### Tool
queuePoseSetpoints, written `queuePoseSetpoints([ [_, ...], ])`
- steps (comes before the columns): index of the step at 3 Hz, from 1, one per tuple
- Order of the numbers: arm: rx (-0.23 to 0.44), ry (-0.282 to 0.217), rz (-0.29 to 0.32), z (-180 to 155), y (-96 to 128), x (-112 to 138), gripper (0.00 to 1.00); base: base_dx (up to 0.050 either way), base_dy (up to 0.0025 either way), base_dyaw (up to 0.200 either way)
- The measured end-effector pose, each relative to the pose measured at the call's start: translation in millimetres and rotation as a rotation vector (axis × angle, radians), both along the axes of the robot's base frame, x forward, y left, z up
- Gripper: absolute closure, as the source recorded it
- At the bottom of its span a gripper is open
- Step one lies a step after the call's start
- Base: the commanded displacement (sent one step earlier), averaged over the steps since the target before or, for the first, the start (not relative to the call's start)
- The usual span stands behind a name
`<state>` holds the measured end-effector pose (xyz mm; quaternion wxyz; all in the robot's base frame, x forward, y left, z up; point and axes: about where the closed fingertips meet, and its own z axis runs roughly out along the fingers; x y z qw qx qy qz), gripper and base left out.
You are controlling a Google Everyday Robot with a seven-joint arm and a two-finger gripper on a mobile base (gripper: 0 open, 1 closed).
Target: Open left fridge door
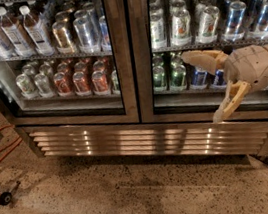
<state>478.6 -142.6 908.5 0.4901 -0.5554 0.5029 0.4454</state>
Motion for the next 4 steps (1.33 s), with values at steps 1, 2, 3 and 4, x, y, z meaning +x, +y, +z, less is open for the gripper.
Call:
queuePoseSetpoints([
  [1,0.037,-0.047,0.002,39.8,3.5,-15.3,0.00,0.000,0.00000,0.000],
  [2,0.042,-0.104,0.007,79.1,10.2,-34.6,0.00,0.000,0.00000,0.000],
  [3,0.041,-0.106,0.007,80.5,11.0,-35.2,0.00,0.000,0.00000,0.000],
  [4,0.015,-0.064,0.018,77.1,12.6,-30.9,0.00,0.000,0.00000,0.000],
])
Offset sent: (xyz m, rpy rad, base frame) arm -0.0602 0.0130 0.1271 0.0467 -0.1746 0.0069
